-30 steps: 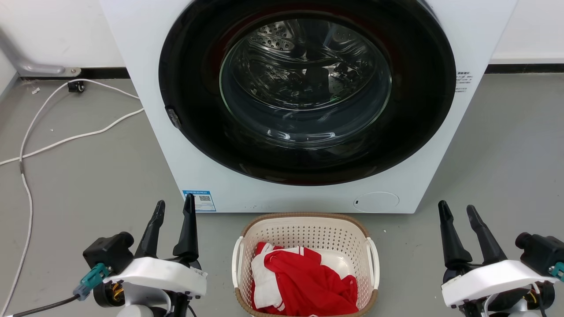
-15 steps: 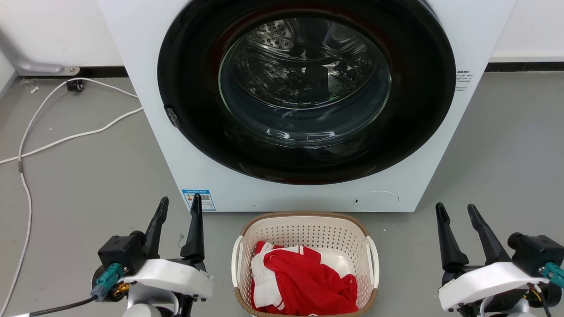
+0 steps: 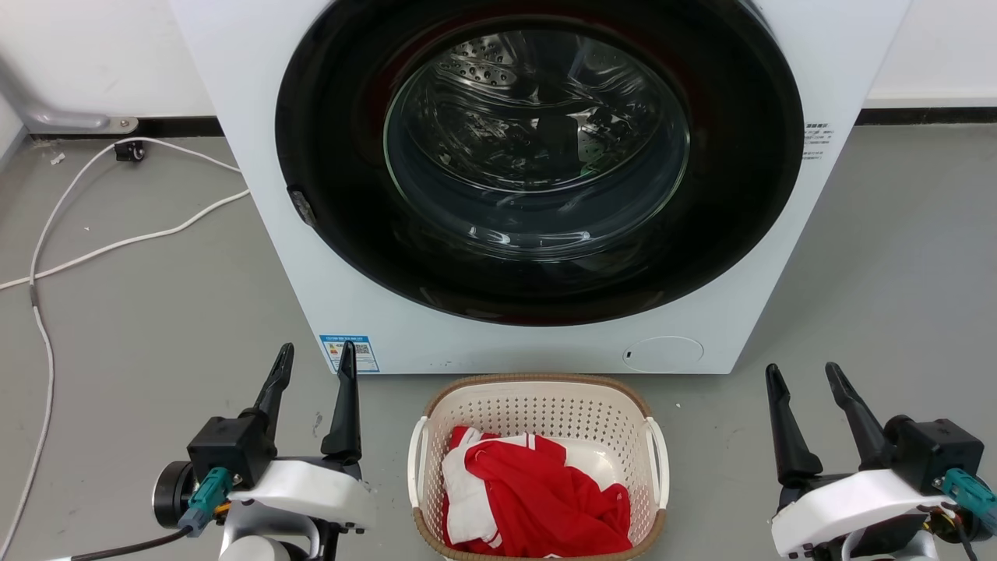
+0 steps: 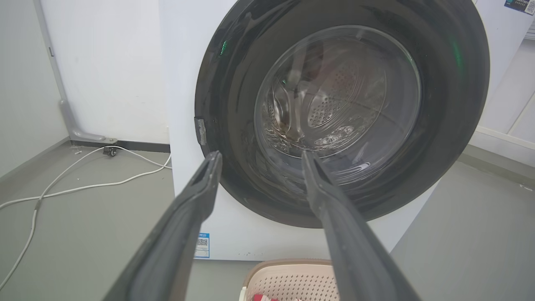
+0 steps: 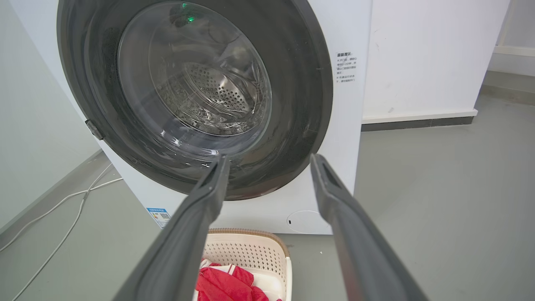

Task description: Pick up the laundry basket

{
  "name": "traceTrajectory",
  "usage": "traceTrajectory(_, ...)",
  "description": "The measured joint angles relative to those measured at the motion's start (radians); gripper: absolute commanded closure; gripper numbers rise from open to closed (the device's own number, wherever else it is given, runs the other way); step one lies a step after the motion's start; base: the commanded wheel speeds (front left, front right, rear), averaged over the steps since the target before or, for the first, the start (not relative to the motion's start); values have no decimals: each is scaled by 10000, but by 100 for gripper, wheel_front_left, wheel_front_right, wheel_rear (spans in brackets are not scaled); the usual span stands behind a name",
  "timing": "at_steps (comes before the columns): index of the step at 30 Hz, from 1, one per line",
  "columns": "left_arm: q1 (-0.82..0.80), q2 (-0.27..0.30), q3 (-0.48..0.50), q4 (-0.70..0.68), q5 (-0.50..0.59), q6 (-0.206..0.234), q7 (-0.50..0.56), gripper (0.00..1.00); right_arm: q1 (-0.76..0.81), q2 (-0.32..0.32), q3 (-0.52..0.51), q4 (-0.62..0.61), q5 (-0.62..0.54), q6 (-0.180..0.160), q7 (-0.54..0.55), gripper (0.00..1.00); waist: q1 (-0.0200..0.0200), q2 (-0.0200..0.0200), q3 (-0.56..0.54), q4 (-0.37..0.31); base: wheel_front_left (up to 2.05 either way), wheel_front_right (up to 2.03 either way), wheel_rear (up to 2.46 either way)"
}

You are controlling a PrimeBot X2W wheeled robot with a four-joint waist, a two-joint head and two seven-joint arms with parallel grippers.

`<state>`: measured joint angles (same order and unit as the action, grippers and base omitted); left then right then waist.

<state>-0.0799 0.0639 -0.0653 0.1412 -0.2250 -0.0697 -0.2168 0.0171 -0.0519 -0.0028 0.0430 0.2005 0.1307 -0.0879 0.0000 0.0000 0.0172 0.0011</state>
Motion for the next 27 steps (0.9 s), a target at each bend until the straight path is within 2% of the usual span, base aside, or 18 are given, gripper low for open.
traceTrajectory(27,-80,-17,-125,288,1267,-17,-460,0,15,2,148,36,-1530,2,-261,0,0,0,121,26,0,0,0)
